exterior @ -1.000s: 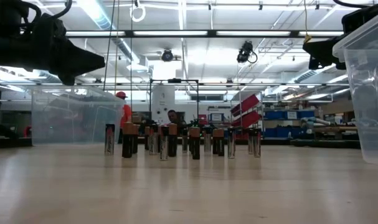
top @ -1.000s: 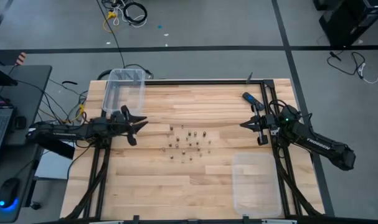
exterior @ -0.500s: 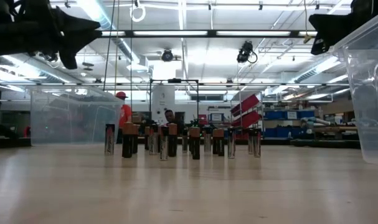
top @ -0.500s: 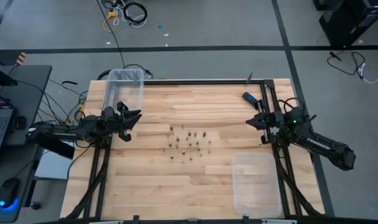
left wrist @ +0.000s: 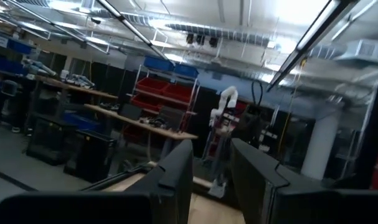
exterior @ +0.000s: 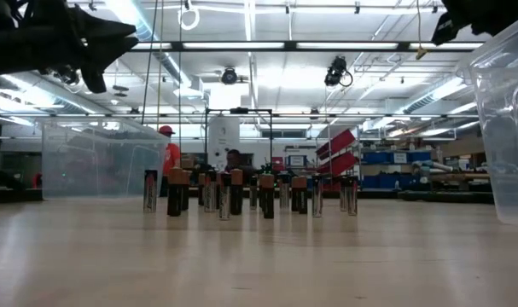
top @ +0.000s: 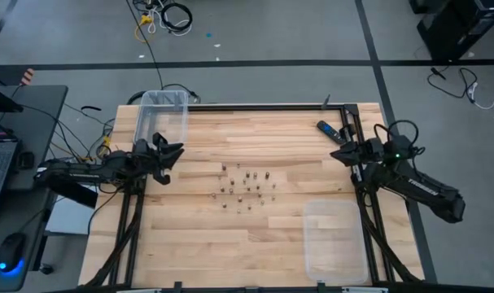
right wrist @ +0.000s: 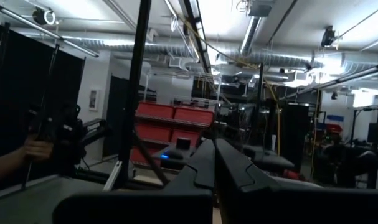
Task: Sort batteries
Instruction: Put the black and copper battery into the top transparent bin
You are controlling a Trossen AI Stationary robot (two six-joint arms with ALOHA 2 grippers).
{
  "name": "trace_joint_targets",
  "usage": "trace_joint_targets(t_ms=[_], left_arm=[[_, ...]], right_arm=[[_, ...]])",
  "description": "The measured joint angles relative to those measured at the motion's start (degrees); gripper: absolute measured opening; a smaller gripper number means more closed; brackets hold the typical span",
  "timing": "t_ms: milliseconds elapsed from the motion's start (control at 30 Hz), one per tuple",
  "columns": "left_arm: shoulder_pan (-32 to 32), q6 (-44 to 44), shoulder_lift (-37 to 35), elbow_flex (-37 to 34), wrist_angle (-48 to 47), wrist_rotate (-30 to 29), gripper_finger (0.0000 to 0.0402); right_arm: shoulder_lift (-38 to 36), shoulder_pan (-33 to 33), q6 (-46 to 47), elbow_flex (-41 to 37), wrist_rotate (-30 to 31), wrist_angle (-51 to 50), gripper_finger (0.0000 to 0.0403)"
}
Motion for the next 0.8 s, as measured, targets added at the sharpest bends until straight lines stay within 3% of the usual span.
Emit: trace_joint_targets(t_ms=[300,467,667,800], left_arm=[[-0.02,4.83,0.93,2.2,2.93,4.82,0.0106],[-0.02,8.55,4.82,5.7,2.19,4.95,0.0106],[-0.01,9.81,12.57,14.03,-10.36,-1.29,0.0106],[-0.04,11.04,17.6,19.55,-15.77,-1.88,0.0106]], right_arm=[[9.14,-0.02,0.17,8.38,0.03,-3.62,0.0001],[16.57,-0.18,1.42,13.53,0.02,-3.59,0.0001],[25.16,-0.98,2.82,20.63,0.02,-5.03,0.0001],[30.08,-1.16,2.74,24.86,-0.03,-7.26,0.0001]])
